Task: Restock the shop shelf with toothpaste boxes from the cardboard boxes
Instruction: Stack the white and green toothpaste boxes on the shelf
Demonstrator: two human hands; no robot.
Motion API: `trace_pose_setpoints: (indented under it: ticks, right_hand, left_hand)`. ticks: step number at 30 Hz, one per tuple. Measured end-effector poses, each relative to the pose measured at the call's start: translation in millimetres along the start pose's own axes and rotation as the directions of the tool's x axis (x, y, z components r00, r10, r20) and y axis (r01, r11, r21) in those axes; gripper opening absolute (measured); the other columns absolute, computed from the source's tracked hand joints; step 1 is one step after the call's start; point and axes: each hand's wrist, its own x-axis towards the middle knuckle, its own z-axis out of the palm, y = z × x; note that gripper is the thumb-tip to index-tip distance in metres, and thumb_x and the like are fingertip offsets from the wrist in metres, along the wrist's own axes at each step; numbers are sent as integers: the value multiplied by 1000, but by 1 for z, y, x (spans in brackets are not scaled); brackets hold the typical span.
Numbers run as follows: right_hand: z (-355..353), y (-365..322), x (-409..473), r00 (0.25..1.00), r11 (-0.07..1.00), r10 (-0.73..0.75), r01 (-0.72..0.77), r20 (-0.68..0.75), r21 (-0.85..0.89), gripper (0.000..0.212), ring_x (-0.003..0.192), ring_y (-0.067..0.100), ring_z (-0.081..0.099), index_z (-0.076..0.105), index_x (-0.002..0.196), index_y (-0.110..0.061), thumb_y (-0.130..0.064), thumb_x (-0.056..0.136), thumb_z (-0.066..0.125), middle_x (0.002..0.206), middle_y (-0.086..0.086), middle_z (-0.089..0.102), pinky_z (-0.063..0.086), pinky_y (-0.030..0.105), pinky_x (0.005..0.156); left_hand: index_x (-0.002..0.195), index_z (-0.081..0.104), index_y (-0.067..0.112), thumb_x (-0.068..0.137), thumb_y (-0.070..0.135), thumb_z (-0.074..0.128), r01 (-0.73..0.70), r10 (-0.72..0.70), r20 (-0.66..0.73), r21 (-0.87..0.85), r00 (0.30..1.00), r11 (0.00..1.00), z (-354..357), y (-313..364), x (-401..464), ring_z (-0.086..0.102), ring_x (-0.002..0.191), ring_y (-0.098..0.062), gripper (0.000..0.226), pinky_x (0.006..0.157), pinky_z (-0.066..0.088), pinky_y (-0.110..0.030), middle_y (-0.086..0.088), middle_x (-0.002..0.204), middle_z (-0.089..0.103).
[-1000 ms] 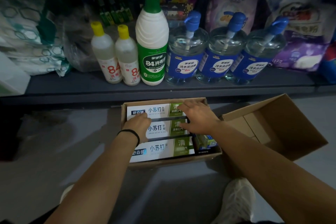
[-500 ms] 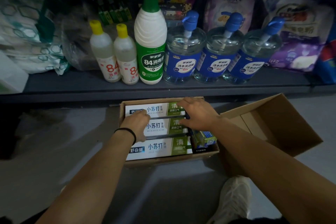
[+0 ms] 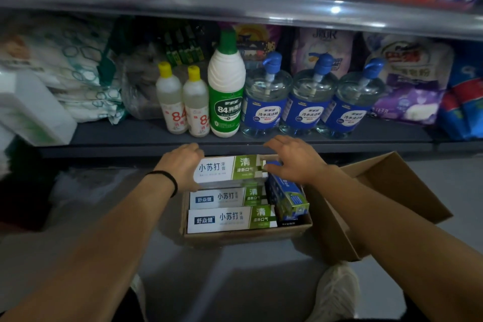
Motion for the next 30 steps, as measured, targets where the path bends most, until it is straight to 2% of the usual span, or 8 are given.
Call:
trace_pose_setpoints:
  ticks: [3,6,12,17,24,30]
  right_hand:
    - [-7,-5,1,1000,1000,6,-5,-7,6,59,120,24,49,43,138,-17,-50,91,55,134,5,50,37,34,97]
    - [-7,-12,5,1000,1000,4,-4,13,16,60,122,24,47,41,140,-16,-49,92,54,136,6,49,37,35,99]
    - [17,-23,26,991,994,21,-34,133,102,63,125,25,46,41,140,-15,-46,89,60,138,7,47,41,38,97]
    - [53,-33,49,970,994,35,-58,240,91,69,125,23,46,40,141,-20,-52,84,62,138,4,48,44,45,98]
    - [85,-27,73,958,996,73,-85,279,30,71,127,20,45,36,143,-23,-52,83,63,141,1,46,41,37,95]
    - [96,-24,81,964,994,81,-97,254,51,79,127,21,41,40,141,-21,-47,75,74,137,3,46,41,36,98]
  left_hand:
    - [111,54,19,67,43,77,35,-36,-37,-18,999,999,-12,-16,-12,50,100,-19,55,75,47,-34,1,109,48]
    - [106,55,23,64,38,77,86,-87,-45,-19,995,996,-22,-33,-19,53,94,-19,50,72,47,-33,3,102,48]
    - [107,57,26,59,37,76,149,-150,-18,-43,989,988,-28,-59,-22,56,93,-20,53,73,48,-33,2,103,56]
    - [111,57,24,60,36,79,141,-140,13,-97,990,985,-20,-69,-15,55,92,-20,57,75,50,-35,2,103,55]
    - [113,57,22,59,36,81,119,-116,30,-130,993,984,-5,-80,-4,55,93,-20,61,76,50,-35,2,104,55]
    - [114,57,22,58,35,82,119,-112,50,-150,992,981,2,-84,1,55,90,-19,62,76,51,-38,2,101,55]
